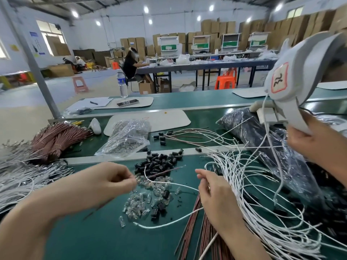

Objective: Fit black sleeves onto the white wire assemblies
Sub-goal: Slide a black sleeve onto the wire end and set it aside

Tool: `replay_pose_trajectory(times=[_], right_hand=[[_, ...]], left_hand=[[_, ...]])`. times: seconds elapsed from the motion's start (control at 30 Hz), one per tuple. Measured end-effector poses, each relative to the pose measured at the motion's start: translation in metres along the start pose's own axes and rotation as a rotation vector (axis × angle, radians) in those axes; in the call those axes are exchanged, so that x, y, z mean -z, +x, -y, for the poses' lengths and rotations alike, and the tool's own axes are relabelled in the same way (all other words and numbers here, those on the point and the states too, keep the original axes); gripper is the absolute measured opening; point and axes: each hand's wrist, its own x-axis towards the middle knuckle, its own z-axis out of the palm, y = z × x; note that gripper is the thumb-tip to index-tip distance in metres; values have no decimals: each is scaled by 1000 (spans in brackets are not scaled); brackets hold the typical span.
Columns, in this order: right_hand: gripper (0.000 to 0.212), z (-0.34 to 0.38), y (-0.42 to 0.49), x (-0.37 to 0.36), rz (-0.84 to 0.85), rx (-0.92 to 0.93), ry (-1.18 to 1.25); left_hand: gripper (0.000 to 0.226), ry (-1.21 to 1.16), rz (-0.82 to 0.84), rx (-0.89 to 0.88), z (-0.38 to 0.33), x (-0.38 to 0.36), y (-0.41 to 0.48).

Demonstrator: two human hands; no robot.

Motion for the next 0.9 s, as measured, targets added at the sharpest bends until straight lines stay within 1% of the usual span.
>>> replay_pose_trajectory(times=[0.07,0.1,0.17,0.2,0.27,0.37,0.4,0.47,0.53,0.6,0.7,0.77,0.83,0.87,0.9], right_hand=[[33,2,-1,-2,41,32,-35],[33,3,-1,-3,59,51,-46],[31,8,1,-5,101,85,-48],[29,11,3,-8,133,102,-51],[28,19,6,-15,226,135,-81],[41,26,9,-28,373,140,-165],[43,25,9,-32,396,139,-197],[41,23,9,-37,399,138,-230],[34,20,7,-40,364,134,-212],[27,18,6,-41,335,142,-185],[14,18,5,-41,325,154,-116],[15,19,5,-40,331,166,-96],[23,18,5,-41,338,180,-104],[28,17,5,-40,331,165,-79],[29,17,6,-39,310,122,-5]], left_hand=[[40,-334,-70,-67,3,-6,3],[36,-529,-163,-81,4,-12,9],[31,-853,-388,-31,8,-31,23],[30,-972,-465,11,10,-41,29],[25,-1136,-554,80,15,-62,38],[21,-1313,-622,101,19,-89,43],[19,-1346,-642,102,19,-96,45],[10,-1370,-667,90,15,-104,49],[6,-1368,-660,75,11,-109,52],[7,-1356,-659,72,8,-113,53],[8,-1319,-697,61,5,-119,55],[12,-1311,-724,42,4,-120,56],[19,-1301,-734,17,3,-122,56],[21,-1296,-735,2,3,-122,55],[22,-1293,-740,-10,2,-122,54]])
